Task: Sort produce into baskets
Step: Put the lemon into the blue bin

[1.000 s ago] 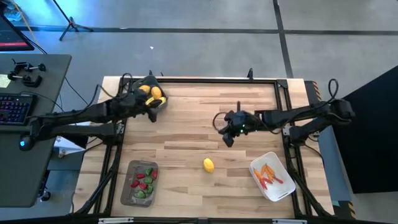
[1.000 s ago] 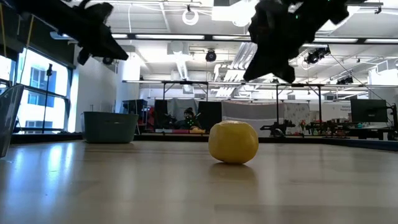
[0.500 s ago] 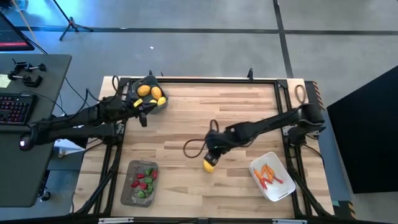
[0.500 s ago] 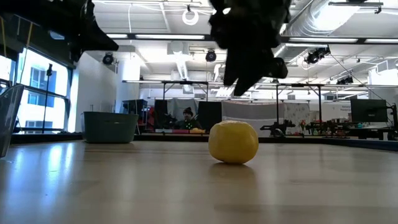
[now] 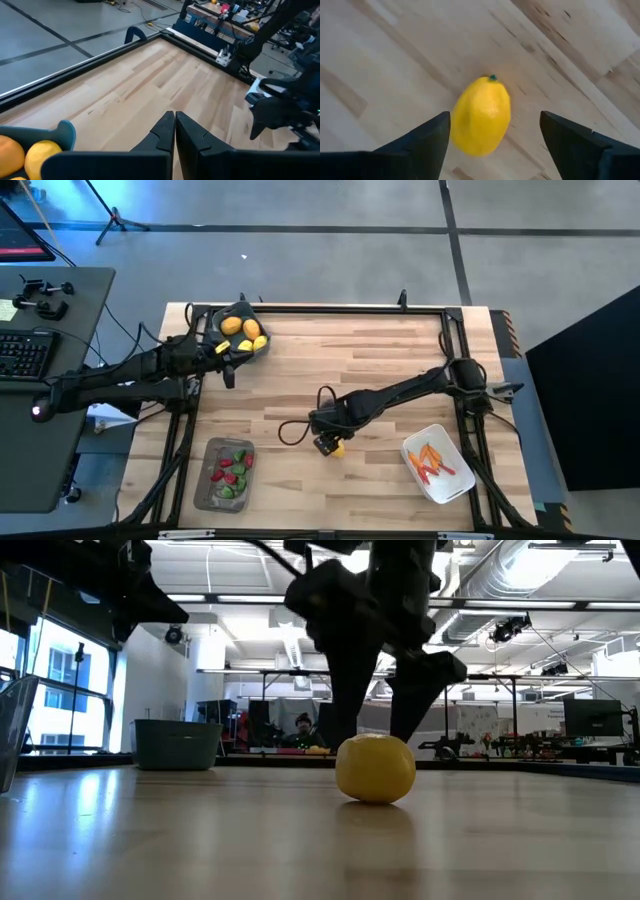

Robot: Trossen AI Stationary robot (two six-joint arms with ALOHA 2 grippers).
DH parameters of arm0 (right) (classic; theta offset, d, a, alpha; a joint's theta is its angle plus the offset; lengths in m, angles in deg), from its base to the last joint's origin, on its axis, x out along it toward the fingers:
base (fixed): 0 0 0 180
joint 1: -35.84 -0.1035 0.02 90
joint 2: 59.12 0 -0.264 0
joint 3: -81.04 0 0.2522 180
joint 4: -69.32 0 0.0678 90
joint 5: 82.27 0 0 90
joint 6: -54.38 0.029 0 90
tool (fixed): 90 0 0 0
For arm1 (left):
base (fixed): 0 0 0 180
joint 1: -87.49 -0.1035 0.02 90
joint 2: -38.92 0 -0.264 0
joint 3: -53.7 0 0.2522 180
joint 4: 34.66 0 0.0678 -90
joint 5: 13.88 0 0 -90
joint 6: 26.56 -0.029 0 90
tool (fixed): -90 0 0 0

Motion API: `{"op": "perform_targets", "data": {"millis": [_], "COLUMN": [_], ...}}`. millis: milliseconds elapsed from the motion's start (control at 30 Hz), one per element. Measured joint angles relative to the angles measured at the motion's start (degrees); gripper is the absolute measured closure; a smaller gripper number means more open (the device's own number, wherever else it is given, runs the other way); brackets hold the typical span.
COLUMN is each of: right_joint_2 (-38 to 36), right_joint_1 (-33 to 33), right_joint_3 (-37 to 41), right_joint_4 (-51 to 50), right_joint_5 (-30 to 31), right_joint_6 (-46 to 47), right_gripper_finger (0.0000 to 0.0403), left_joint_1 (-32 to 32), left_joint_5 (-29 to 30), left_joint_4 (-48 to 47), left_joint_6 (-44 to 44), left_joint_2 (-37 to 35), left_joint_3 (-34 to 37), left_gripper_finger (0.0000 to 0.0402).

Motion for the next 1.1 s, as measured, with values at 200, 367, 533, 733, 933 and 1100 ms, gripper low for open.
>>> {"op": "perform_targets", "data": {"millis": [200,367,533,733,933,1100], "right_joint_2": [1.91,1.89,1.94,1.94,1.8,1.81], "right_joint_1": [-0.04,-0.21,-0.37,0.02,0.13,-3.37], "right_joint_3": [0.0,1.4,2.73,-0.94,-8.88,-10.36], "right_joint_4": [1.27,3.75,3.26,-0.9,-8.76,-11.58], "right_joint_5": [-0.79,-1.68,-2.72,-3.55,-6.42,-2.21], "right_joint_6": [1.42,2.87,3.06,-1.73,3.53,-5.63], "right_gripper_finger": [0.0116,0.0165,0.0237,0.0236,0.0163,0.0112], "left_joint_1": [0.0,0.0,0.0,0.0,0.0,0.0], "left_joint_5": [-1.73,-1.84,-1.81,-1.39,-0.94,-0.94], "left_joint_4": [-0.77,-2.12,-4.61,-9.19,-12.11,-12.22], "left_joint_6": [-0.58,-0.43,-1.04,-2.33,-0.5,-0.41], "left_joint_2": [-0.08,-2.71,-8.25,-13.92,-16.71,-17.07], "left_joint_3": [0.0,0.01,0.02,0.0,0.02,0.01], "left_gripper_finger": [0.0401,0.0401,0.0401,0.0401,0.0401,0.0401]}}
